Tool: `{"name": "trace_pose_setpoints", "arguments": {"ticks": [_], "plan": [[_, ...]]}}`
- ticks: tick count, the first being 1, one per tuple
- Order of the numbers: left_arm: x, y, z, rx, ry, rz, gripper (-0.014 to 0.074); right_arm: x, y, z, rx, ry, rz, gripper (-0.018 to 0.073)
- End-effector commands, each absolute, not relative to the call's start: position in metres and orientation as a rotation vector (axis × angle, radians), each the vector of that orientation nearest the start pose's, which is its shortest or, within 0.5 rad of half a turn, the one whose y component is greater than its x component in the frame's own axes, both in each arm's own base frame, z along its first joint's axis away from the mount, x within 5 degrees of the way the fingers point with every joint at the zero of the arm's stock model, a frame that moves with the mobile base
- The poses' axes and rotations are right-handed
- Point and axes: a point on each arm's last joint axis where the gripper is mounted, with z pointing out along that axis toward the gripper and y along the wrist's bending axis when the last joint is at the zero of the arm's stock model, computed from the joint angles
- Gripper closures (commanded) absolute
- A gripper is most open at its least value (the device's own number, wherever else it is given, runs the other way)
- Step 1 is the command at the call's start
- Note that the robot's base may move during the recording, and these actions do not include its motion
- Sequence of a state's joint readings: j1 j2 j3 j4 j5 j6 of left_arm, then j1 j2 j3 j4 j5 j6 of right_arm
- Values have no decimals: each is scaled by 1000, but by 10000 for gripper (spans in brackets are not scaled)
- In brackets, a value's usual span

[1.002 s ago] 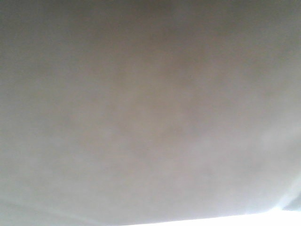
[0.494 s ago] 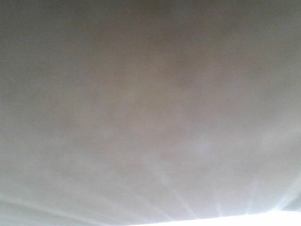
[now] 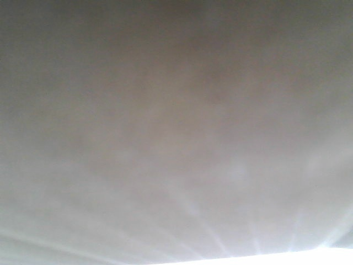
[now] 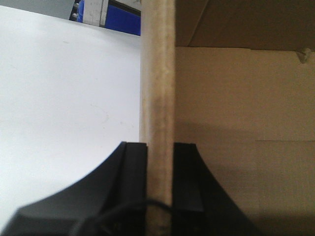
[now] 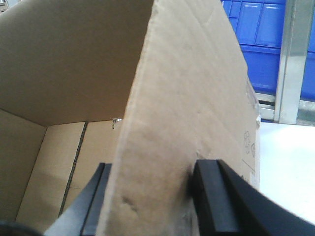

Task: Grab box from left shelf to table start
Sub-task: 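Carry the box with both grippers while the base turns toward the table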

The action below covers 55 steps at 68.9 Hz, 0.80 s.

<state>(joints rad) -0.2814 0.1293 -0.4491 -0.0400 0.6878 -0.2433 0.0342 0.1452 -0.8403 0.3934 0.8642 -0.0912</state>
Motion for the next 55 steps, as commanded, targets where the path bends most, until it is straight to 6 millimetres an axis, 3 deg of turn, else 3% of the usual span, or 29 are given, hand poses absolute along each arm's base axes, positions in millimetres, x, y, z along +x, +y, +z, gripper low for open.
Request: {"name": "trace_pose_setpoints", "arguments": {"ticks": [1,55], "plan": [[34,-7,287,48,1942,-305,696,-29,23,408,-93,1490,380,503],[34,-8,294,43,1903,-334,696,-28,23,409,-90,1487,380,503]]}}
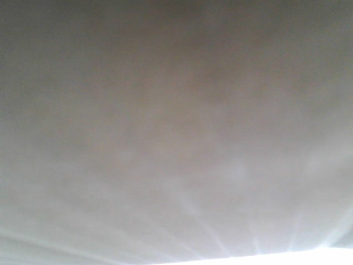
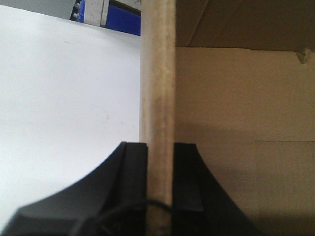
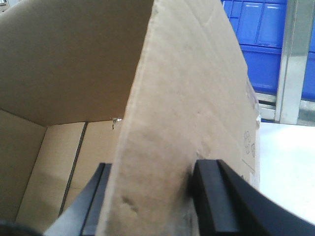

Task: Grab box from left shelf to table start
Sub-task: 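Lower the box onto the white table with both grippers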

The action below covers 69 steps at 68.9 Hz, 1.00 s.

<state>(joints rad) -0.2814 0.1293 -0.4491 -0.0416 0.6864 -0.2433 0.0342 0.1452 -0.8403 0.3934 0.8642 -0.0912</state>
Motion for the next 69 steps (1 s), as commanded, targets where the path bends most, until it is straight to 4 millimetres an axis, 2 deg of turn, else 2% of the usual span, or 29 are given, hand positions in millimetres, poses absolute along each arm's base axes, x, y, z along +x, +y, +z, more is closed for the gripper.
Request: {"name": "trace_pose_setpoints", "arguments": {"ticks": [1,5,11,20,28,38,54,69], "plan": [[33,-8,296,42,1896,-335,696,-27,23,409,-89,1489,380,503],[33,-8,303,44,1903,-323,696,-23,23,409,-87,1505,381,503],[33,-6,324,48,1901,-294,696,-10,23,411,-81,1551,384,503],[42,-6,358,49,1929,-253,696,22,25,414,-69,1666,392,503],[62,-10,383,52,1985,-212,696,53,26,416,-61,1786,401,503],[98,-16,400,67,2048,-135,696,93,29,418,-56,1932,413,503],[163,-34,406,90,2158,-83,696,155,28,412,-58,2125,356,503],[217,-50,383,120,2238,-60,696,206,23,381,-55,2279,261,503]]}}
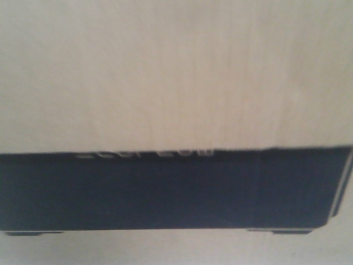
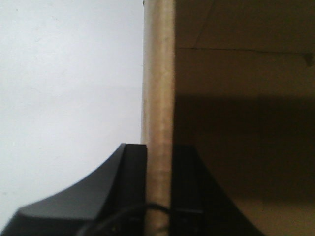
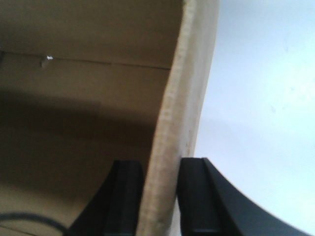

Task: Grab box from left shelf to table start
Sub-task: 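Lower the box onto the white table with both grippers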

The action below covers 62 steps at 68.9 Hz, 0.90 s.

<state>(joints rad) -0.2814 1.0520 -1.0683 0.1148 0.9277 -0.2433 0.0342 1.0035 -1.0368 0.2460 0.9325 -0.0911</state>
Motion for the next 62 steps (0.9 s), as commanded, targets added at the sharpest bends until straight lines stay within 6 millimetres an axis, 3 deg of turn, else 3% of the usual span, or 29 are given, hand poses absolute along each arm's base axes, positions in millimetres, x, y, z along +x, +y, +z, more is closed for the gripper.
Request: {"name": "trace_pose_setpoints", "arguments": {"ticks": [1,21,36,40,47,56,59,62], "plan": [[220,-51,381,122,2244,-59,696,207,23,380,-55,2284,258,503],[258,-61,348,158,2339,-17,696,246,22,348,-49,2398,221,503],[266,-64,339,158,2365,-23,692,249,22,345,-49,2410,218,494],[265,-65,339,153,2367,-33,671,248,22,345,-52,2417,216,449],[265,-66,339,145,2371,-49,510,247,22,344,-56,2434,214,263],[264,-66,338,133,2386,-68,179,245,22,343,-59,2446,215,-15],[264,-66,337,132,2394,-66,98,245,22,343,-60,2450,215,-78],[263,-66,337,132,2399,-64,39,244,22,343,-61,2456,216,-74]]}}
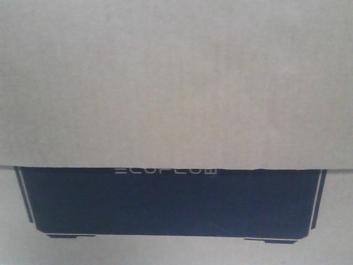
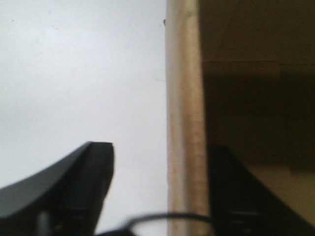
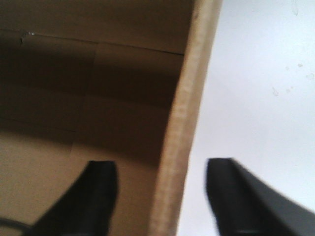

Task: Grab box from left shelf to table start
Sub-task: 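Lower the box onto the white table with both grippers, then open both grippers and release the box walls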

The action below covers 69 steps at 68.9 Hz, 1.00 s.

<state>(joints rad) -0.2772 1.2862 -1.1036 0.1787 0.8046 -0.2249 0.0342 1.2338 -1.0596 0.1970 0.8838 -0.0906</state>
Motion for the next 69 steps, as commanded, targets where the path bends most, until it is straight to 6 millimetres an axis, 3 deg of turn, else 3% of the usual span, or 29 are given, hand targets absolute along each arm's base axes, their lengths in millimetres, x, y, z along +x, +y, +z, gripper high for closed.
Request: {"name": "trace_pose_setpoints", "arguments": {"ticks": [1,12,22,34,45,52,59,69], "plan": [[263,-66,337,132,2401,-63,26,244,22,343,-61,2457,217,-69],[263,-66,338,131,2406,-61,27,240,22,348,-63,2438,213,-67],[261,-65,349,121,2417,-55,27,233,20,366,-76,2372,188,-67],[249,-60,386,99,2354,-68,27,216,19,405,-87,2239,170,-66],[217,-51,423,83,2216,-102,27,186,18,436,-94,2113,166,-59],[190,-43,437,92,2141,-111,27,160,17,446,-100,2054,157,31],[164,-36,440,98,2081,-110,43,137,15,448,-104,2009,135,207],[132,-25,425,108,1992,-95,199,103,11,432,-104,1945,89,467]]}}
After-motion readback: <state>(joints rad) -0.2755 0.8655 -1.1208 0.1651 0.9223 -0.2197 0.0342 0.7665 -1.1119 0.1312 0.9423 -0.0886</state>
